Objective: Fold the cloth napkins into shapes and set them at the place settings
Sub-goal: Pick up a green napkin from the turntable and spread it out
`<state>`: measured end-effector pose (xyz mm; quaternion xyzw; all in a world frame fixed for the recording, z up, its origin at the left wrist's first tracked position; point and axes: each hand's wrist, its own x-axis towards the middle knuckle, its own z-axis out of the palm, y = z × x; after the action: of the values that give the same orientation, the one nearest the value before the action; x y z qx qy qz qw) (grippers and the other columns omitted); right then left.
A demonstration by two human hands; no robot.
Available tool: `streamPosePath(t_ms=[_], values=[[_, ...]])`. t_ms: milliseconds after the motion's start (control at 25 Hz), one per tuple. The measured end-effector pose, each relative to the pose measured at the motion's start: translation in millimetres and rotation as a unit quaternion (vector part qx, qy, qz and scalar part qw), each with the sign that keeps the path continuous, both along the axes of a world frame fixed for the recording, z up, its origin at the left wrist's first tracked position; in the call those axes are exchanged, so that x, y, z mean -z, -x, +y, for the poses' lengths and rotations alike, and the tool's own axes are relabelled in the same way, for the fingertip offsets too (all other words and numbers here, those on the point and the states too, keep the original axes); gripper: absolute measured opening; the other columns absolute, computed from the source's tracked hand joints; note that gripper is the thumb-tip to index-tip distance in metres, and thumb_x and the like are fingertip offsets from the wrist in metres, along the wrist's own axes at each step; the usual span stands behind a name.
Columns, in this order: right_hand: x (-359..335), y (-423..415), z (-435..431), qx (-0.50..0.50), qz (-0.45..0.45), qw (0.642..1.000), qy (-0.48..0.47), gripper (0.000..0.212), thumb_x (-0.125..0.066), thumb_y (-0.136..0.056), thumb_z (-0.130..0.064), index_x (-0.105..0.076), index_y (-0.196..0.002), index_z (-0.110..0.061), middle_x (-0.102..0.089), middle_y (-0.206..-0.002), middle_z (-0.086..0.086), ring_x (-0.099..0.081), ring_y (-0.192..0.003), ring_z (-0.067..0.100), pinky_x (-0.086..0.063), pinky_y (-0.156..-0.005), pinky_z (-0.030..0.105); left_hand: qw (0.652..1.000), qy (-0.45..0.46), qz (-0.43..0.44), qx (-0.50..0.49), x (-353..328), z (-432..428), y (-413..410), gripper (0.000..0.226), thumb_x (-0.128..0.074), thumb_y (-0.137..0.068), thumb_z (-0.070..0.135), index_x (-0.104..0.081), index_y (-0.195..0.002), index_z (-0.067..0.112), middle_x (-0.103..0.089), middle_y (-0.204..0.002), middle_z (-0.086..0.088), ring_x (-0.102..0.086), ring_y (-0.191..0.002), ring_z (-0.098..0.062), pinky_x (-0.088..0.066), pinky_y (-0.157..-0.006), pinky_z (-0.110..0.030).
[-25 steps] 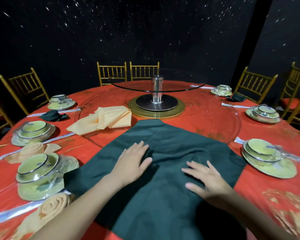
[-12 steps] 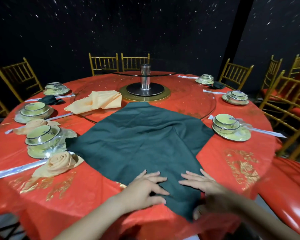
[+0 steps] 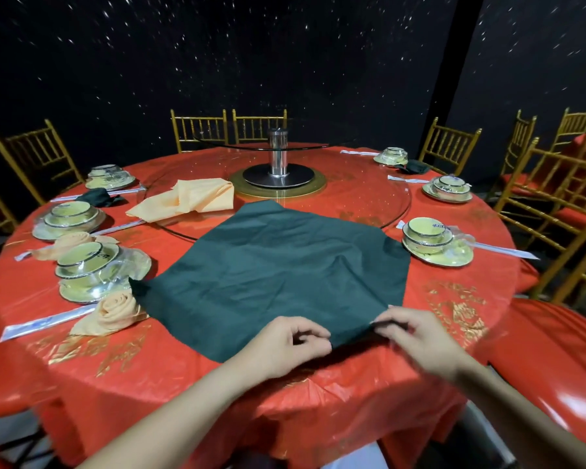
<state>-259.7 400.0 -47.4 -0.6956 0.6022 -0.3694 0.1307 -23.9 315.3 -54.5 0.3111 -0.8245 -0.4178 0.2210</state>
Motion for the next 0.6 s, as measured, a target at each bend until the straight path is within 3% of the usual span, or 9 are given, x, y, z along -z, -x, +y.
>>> streamPosePath(t_ms=[80, 160, 240, 320, 360, 400, 480, 560, 600], values=[[-21, 2, 4, 0.007, -0.048, 0.999, 0.014, 0.013, -0.055, -0.072, -0.037, -0.067, -0.068, -0.038, -0.064, -0.066, -0.026, -0.058, -0.062, -0.009, -0.04, -0.062, 0.007, 0.991, 0.09, -0.096, 0.001, -6, -5, -21, 0.063, -0.071, -0.061, 0.062, -0.063, -0.116, 0.032, -0.063, -0.106, 0.026, -0.056, -0.1, 0.01, -0.042, -0.091, -0.015], [-39, 3, 6, 0.003, -0.099, 0.995, 0.028, 0.017, -0.061, -0.073, -0.034, -0.067, -0.07, -0.049, -0.064, -0.065, -0.026, -0.057, -0.062, -0.01, -0.041, -0.061, 0.006, 0.957, 0.215, -0.19, -0.036, -2, -14, -55, 0.078, -0.048, -0.057, 0.075, -0.057, -0.124, 0.037, -0.059, -0.122, 0.024, -0.053, -0.113, 0.004, -0.039, -0.095, -0.015], [-50, 9, 3, 0.003, -0.139, 0.989, 0.051, 0.034, -0.065, -0.085, -0.024, -0.067, -0.067, -0.053, -0.063, -0.063, -0.029, -0.057, -0.062, -0.012, -0.041, -0.063, 0.003, 0.945, 0.248, -0.196, -0.086, 8, -23, -89, 0.067, -0.043, -0.062, 0.07, -0.064, -0.116, 0.036, -0.064, -0.116, 0.021, -0.059, -0.106, 0.0, -0.038, -0.087, -0.01], [-55, 23, -11, 0.037, -0.162, 0.984, 0.058, 0.058, -0.055, -0.09, 0.002, -0.068, -0.06, -0.046, -0.058, -0.054, -0.026, -0.052, -0.056, -0.012, -0.04, -0.059, 0.004, 0.942, 0.238, -0.189, -0.143, 19, -28, -120, 0.05, -0.049, -0.067, 0.063, -0.07, -0.102, 0.034, -0.069, -0.101, 0.02, -0.062, -0.094, -0.001, -0.039, -0.076, -0.008], [-59, 26, -21, 0.049, -0.159, 0.984, 0.059, 0.052, -0.054, -0.091, -0.001, -0.068, -0.059, -0.039, -0.056, -0.052, -0.024, -0.049, -0.054, -0.01, -0.038, -0.057, 0.006, 0.94, 0.231, -0.186, -0.166, 25, -30, -132, 0.044, -0.052, -0.069, 0.061, -0.072, -0.097, 0.033, -0.07, -0.098, 0.021, -0.062, -0.091, 0.001, -0.041, -0.075, -0.01], [-62, 28, -33, 0.059, -0.154, 0.984, 0.064, 0.038, -0.057, -0.093, -0.015, -0.067, -0.061, -0.033, -0.056, -0.056, -0.02, -0.047, -0.057, -0.008, -0.036, -0.057, 0.009, 0.94, 0.209, -0.188, -0.191, 27, -32, -142, 0.039, -0.055, -0.07, 0.058, -0.072, -0.093, 0.033, -0.07, -0.094, 0.021, -0.061, -0.089, 0.001, -0.044, -0.075, -0.014], [-66, 28, -66, 0.086, -0.124, 0.986, 0.069, 0.022, -0.054, -0.091, -0.033, -0.065, -0.077, -0.02, -0.062, -0.071, -0.008, -0.049, -0.067, 0.0, -0.037, -0.064, 0.016, 0.944, 0.155, -0.164, -0.243, 26, -29, -151, 0.028, -0.057, -0.071, 0.057, -0.07, -0.076, 0.033, -0.069, -0.078, 0.018, -0.062, -0.077, -0.003, -0.047, -0.07, -0.025], [-67, 29, -116, 0.099, -0.084, 0.988, 0.088, 0.024, -0.05, -0.095, -0.016, -0.061, -0.087, 0.003, -0.064, -0.085, 0.017, -0.052, -0.078, 0.017, -0.036, -0.068, 0.019, 0.94, 0.115, -0.127, -0.297, 28, -29, -151, 0.021, -0.067, -0.075, 0.053, -0.063, -0.069, 0.033, -0.064, -0.065, 0.012, -0.063, -0.071, -0.01, -0.044, -0.062, -0.03], [-68, 25, -142, 0.106, -0.07, 0.988, 0.088, 0.023, -0.048, -0.097, -0.012, -0.058, -0.087, 0.006, -0.061, -0.084, 0.02, -0.051, -0.079, 0.023, -0.034, -0.068, 0.025, 0.935, 0.106, -0.111, -0.321, 29, -30, -149, 0.018, -0.073, -0.076, 0.046, -0.066, -0.074, 0.028, -0.065, -0.067, 0.01, -0.065, -0.074, -0.015, -0.043, -0.063, -0.03]])
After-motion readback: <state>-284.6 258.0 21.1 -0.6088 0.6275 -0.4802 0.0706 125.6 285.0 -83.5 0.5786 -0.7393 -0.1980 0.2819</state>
